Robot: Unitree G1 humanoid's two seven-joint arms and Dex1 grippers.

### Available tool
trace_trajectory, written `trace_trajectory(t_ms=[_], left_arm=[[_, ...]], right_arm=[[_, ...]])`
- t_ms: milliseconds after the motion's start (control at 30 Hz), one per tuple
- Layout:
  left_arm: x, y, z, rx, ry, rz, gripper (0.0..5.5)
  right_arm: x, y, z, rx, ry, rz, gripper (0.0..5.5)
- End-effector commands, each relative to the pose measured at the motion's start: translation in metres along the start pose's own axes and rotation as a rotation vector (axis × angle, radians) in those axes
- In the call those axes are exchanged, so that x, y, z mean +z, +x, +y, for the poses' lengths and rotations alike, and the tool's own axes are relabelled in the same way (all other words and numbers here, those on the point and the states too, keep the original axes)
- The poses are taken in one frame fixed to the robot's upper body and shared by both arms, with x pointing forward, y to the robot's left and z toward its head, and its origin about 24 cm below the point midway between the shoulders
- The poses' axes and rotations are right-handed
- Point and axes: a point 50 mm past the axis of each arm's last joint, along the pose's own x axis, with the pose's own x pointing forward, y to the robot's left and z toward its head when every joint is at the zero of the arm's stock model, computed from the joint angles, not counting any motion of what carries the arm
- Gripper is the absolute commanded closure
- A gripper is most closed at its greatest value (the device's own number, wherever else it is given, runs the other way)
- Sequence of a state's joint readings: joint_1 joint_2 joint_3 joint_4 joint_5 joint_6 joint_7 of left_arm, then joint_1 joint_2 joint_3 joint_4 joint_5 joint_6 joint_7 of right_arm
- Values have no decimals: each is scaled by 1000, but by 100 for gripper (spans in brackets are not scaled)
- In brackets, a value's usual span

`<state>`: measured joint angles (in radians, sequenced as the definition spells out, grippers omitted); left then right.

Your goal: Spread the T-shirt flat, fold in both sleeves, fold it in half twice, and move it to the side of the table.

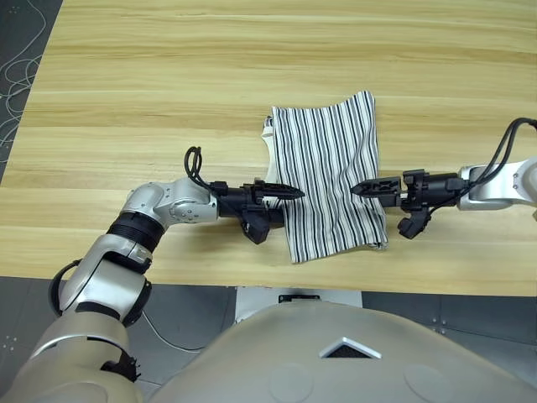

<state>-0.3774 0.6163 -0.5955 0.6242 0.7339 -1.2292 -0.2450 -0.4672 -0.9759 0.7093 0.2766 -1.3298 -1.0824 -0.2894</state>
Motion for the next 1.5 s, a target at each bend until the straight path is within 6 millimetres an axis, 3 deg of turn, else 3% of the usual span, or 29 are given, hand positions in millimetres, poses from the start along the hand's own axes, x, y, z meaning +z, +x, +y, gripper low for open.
trace_trajectory(t_ms=[33,600,700,833,1067,1167,1333,1500], left_arm=[[-1,-4,-12,-79,-20,23,297],[-1,-2,-7,-55,-32,16,539],[-1,-2,-7,-55,-33,16,540],[-5,-7,-17,-164,-76,74,540],[-3,-36,-46,-489,-447,220,540],[4,-47,-44,-568,-610,234,540],[8,-53,-34,-580,-752,220,540],[20,-43,-13,-463,-952,65,540]], right_arm=[[22,11,23,111,55,-82,155],[20,13,20,105,44,-90,484],[20,13,20,105,52,-88,538],[13,12,11,50,171,-56,538],[2,10,-13,-84,601,-3,538],[-2,6,-9,-41,836,4,538],[-7,-1,-3,37,1043,-16,538],[0,3,-4,46,1262,-126,538]])
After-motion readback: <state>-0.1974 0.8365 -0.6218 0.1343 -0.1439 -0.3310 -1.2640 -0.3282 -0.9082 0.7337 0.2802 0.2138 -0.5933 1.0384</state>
